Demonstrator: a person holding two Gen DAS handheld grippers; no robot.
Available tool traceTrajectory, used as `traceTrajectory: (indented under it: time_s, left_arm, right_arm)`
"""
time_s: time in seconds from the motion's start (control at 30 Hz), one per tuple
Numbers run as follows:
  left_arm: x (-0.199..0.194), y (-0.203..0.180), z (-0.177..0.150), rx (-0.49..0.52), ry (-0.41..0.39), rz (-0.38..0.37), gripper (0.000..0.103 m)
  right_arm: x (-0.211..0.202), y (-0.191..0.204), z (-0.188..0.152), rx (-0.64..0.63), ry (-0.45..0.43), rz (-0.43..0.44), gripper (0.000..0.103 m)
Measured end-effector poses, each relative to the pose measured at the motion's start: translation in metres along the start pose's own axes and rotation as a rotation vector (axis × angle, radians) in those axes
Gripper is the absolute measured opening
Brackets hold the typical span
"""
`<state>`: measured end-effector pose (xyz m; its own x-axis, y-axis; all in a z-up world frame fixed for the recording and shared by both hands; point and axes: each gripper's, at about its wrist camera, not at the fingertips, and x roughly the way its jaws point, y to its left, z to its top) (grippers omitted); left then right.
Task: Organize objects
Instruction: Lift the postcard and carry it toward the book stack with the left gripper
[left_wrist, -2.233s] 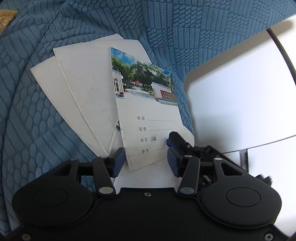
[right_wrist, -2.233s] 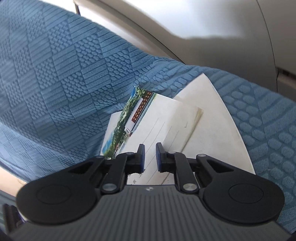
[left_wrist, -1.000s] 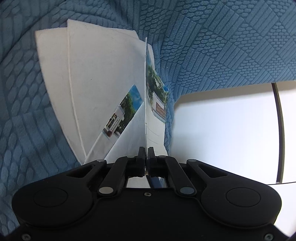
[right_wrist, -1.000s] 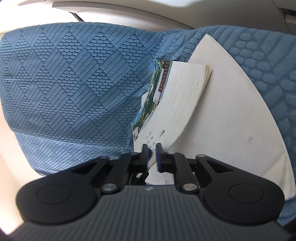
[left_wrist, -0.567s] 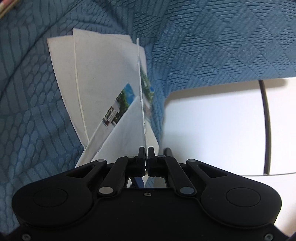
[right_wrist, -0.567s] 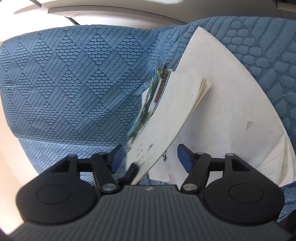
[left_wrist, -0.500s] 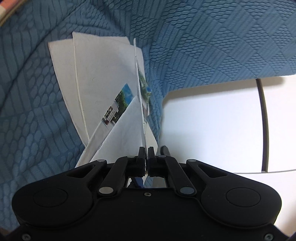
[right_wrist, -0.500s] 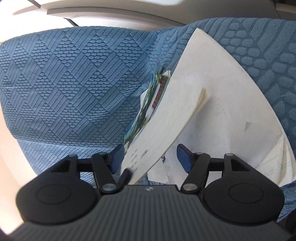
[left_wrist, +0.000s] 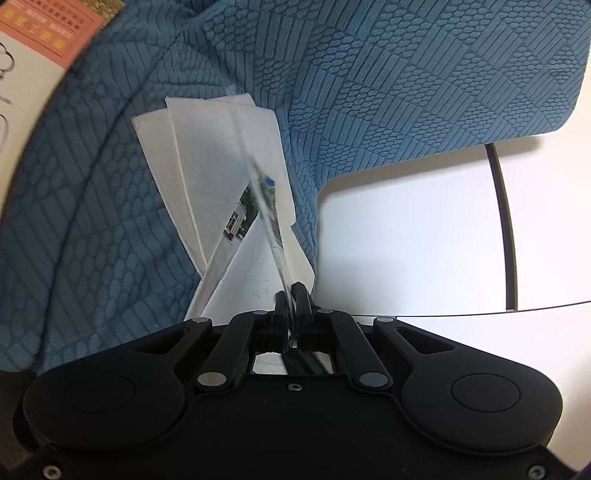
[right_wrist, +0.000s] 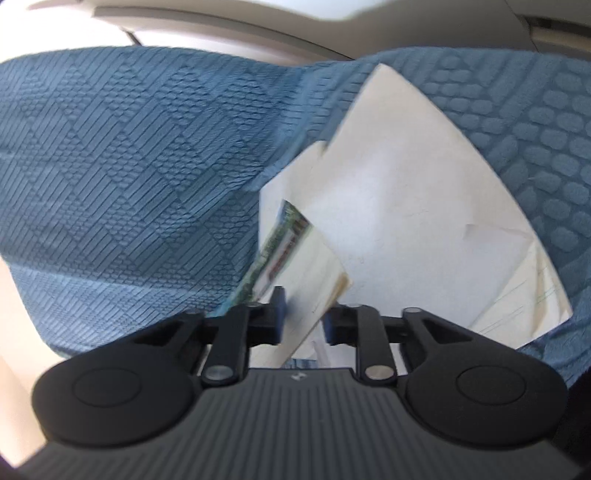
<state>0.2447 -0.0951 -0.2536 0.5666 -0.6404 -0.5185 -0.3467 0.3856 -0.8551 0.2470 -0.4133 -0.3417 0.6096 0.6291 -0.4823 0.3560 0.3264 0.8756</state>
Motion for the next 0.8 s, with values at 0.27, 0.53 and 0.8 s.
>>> traceTrajectory:
  time_s: [0.27, 0.53, 0.8]
  left_arm:
    - [-0.035, -0.003, 0.005, 0.022, -0.015, -0.03, 0.005]
    - [-0.071, -0.01, 0.017, 0.028, -0.048, -0.034, 0.005]
    - [-0.114, -0.013, 0.027, 0.034, -0.085, -0.046, 0.005]
  right_arm:
    - [-0.02, 0.045, -0.011, -0.125, -0.035, 0.012, 0.01]
    - [-0.027, 0.086, -0.033, -0.204, -0.054, 0.017, 0.009]
    - [-0.029, 0.122, -0.059, -0.254, -0.051, 0.06, 0.008]
